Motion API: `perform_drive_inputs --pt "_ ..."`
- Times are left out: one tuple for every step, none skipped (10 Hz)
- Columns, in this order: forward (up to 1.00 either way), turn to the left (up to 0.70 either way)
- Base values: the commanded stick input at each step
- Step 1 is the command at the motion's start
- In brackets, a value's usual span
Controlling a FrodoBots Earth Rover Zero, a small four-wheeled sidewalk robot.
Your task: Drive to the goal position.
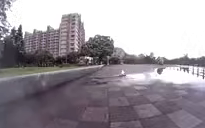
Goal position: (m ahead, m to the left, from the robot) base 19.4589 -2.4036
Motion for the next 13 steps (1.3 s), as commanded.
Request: perform_drive_inputs --pt "1.0 -0.01" --pt "1.0 -0.01" --pt "1.0 -0.01" --pt "1.0 -0.01" --pt "1.0 -0.01" --pt "1.0 -0.01" --pt "1.0 -0.01" --pt "1.0 -0.01" --pt "1.0 -0.15" --pt "1.0 -0.38" --pt "1.0 -0.27" --pt "1.0 -0.01" --pt "1.0 -0.01"
